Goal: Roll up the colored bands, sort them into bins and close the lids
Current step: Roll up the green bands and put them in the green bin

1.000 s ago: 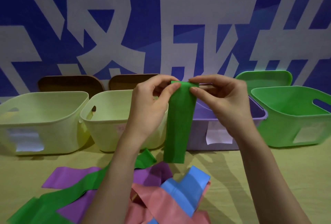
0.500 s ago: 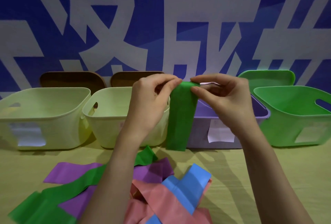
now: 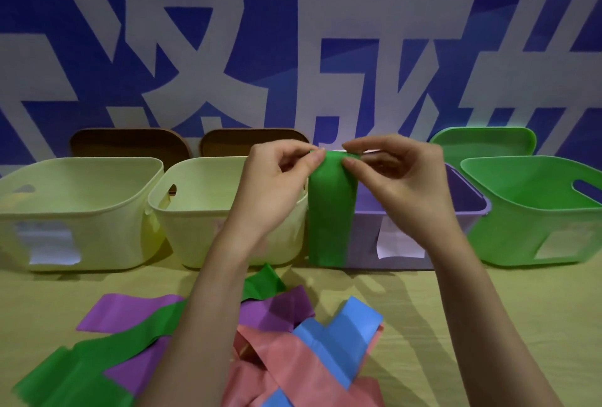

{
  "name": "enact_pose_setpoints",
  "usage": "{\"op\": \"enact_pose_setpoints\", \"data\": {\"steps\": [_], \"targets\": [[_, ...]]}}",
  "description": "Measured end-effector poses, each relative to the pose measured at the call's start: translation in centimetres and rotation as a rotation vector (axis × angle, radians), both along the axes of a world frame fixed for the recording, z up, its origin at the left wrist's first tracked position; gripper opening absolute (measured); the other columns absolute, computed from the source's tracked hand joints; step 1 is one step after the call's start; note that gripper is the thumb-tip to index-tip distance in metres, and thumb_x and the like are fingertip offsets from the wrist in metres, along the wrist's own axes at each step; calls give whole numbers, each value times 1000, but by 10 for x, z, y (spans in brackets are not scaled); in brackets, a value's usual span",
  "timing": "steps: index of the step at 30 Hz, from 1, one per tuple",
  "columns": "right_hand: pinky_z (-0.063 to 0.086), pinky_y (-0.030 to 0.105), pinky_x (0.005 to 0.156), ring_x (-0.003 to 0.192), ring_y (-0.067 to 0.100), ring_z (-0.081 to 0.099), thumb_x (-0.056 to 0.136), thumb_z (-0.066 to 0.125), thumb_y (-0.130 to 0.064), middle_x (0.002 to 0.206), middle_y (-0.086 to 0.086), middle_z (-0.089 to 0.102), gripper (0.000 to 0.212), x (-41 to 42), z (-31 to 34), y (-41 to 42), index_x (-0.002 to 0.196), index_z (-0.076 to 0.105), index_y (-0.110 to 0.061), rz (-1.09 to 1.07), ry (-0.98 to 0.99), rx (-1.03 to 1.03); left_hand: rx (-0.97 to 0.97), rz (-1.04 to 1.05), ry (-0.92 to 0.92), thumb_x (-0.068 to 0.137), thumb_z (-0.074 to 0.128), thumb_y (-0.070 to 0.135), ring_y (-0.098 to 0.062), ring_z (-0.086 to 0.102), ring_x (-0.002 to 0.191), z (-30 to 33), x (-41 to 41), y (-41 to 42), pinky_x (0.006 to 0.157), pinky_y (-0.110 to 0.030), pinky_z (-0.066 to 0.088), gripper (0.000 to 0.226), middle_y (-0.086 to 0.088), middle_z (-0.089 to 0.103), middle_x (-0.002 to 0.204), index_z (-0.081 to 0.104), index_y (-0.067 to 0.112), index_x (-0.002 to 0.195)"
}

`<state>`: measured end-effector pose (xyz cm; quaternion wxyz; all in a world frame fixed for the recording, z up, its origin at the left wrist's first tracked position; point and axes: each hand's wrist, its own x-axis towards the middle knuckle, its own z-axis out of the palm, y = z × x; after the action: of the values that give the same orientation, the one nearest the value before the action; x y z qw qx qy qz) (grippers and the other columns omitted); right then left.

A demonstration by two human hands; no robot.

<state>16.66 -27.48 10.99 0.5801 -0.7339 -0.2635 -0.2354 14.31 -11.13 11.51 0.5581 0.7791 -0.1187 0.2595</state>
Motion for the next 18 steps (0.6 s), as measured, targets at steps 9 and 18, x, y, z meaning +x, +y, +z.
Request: {"op": "enact_pose_setpoints", "data": {"steps": [9,18], "targets": [[57,27,78,85,22,71,81,72,-6,87,9,75,10,-1,0,2,90,74,-10,121,304,258,192,99,-123,89,66,25,-5,64,88,-1,-1,2,77,-19,51,17,9,71,94,73,19,104],[53,20,71,71,11,68,83,72,-4,85,7,70,15,-4,-1,6,98,73,-8,-44,-69,52,-100,-21,16,91,64,17,1,56,62,-1,1,2,60,-16,45,14,9,68,69,72,24,82]]}}
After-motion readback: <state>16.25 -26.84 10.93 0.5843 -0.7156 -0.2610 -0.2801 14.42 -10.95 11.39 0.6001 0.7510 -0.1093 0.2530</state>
